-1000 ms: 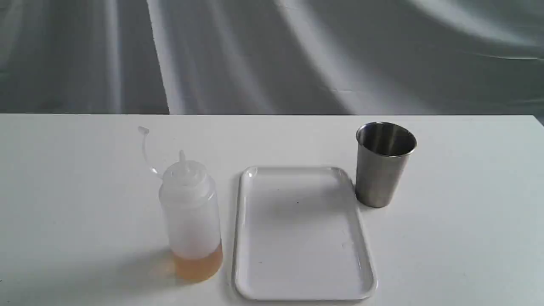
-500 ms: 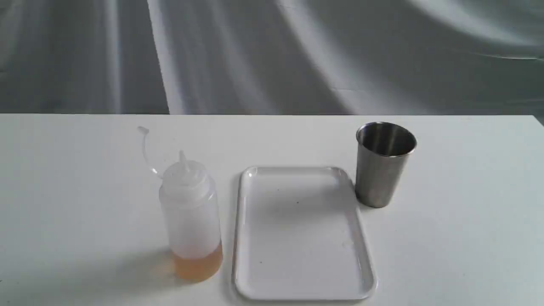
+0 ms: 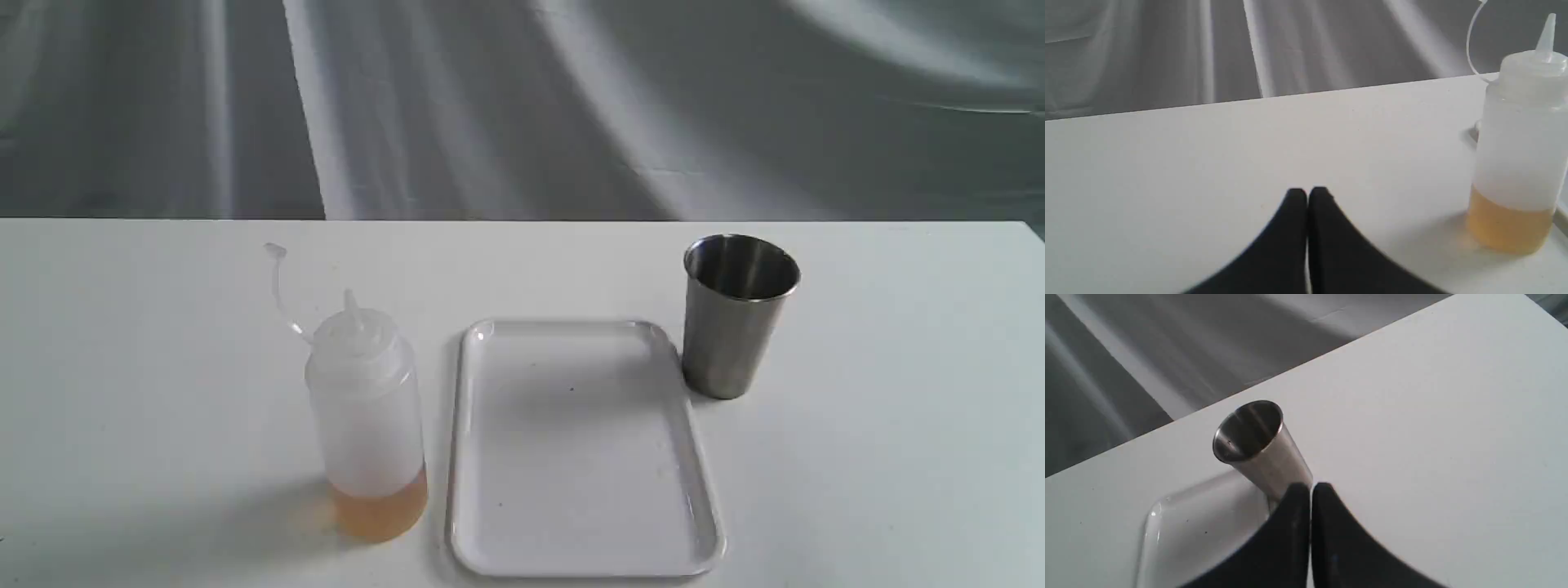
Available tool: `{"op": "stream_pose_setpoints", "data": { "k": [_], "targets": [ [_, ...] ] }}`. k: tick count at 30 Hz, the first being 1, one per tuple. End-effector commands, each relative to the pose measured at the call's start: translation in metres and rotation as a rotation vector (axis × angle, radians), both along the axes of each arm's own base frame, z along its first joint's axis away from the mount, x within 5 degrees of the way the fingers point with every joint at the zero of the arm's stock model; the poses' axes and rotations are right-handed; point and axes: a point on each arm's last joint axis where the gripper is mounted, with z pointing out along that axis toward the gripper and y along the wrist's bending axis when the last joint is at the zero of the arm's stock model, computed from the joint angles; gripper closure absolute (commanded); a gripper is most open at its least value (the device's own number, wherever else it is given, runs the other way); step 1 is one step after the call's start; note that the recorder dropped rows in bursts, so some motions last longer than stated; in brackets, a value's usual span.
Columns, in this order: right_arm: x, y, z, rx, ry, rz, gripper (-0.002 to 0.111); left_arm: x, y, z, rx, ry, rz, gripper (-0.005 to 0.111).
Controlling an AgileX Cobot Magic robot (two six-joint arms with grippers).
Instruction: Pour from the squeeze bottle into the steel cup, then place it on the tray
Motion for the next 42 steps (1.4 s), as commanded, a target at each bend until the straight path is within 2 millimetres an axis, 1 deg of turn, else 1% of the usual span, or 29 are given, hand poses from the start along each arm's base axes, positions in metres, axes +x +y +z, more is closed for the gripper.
{"op": "stream_pose_setpoints", "data": {
  "k": [1,3,6,9,12,15,19,22,28,31,32,37,38,42],
  "targets": [
    [0.014,0.007,0.014,-0.057,-0.026,0.067,0.107,0.000,0.000,-0.001,-0.002,-0.005,-0.006,0.107],
    [0.021,0.015,0.022,-0.108,-0.063,0.132,0.107,0.000,0.000,-0.001,-0.002,-0.005,-0.006,0.107],
    [0.033,0.031,0.035,-0.257,-0.124,0.282,0.107,0.000,0.000,-0.001,-0.002,-0.005,-0.006,0.107],
    [0.046,0.046,0.042,-0.351,-0.150,0.389,0.107,0.000,0.000,-0.001,-0.002,-0.005,-0.006,0.107],
    [0.062,0.062,0.045,-0.451,-0.167,0.499,0.107,0.000,0.000,-0.001,-0.006,-0.005,-0.005,0.107],
    [0.078,0.081,0.041,-0.561,-0.186,0.619,0.107,0.000,0.000,-0.001,-0.006,-0.005,-0.005,0.107],
    [0.092,0.105,0.025,-0.610,-0.173,0.739,0.108,0.000,0.000,-0.001,-0.006,-0.005,-0.005,0.107],
    [0.099,0.125,0.010,-0.614,-0.142,0.824,0.108,0.000,0.000,-0.001,-0.006,-0.005,-0.005,0.107],
    [0.094,0.170,-0.014,-0.562,-0.093,0.977,0.108,0.000,0.000,-0.001,-0.002,-0.005,-0.006,0.107],
    [0.089,0.186,-0.026,-0.551,-0.090,1.033,0.108,0.000,0.000,-0.001,-0.002,-0.005,-0.006,0.107],
    [0.087,0.192,-0.034,-0.537,-0.094,1.046,0.108,0.000,0.000,-0.001,-0.002,-0.005,-0.006,0.107],
    [0.076,0.201,-0.066,-0.466,-0.128,1.057,0.108,0.000,0.000,-0.001,-0.005,-0.005,-0.005,0.107],
    [0.075,0.201,-0.075,-0.461,-0.126,1.060,0.108,0.000,0.000,-0.001,-0.005,-0.005,-0.005,0.107],
    [0.078,0.205,-0.100,-0.463,-0.109,1.075,0.108,0.000,0.000,-0.001,-0.005,-0.005,-0.005,0.107]
  ]
}}
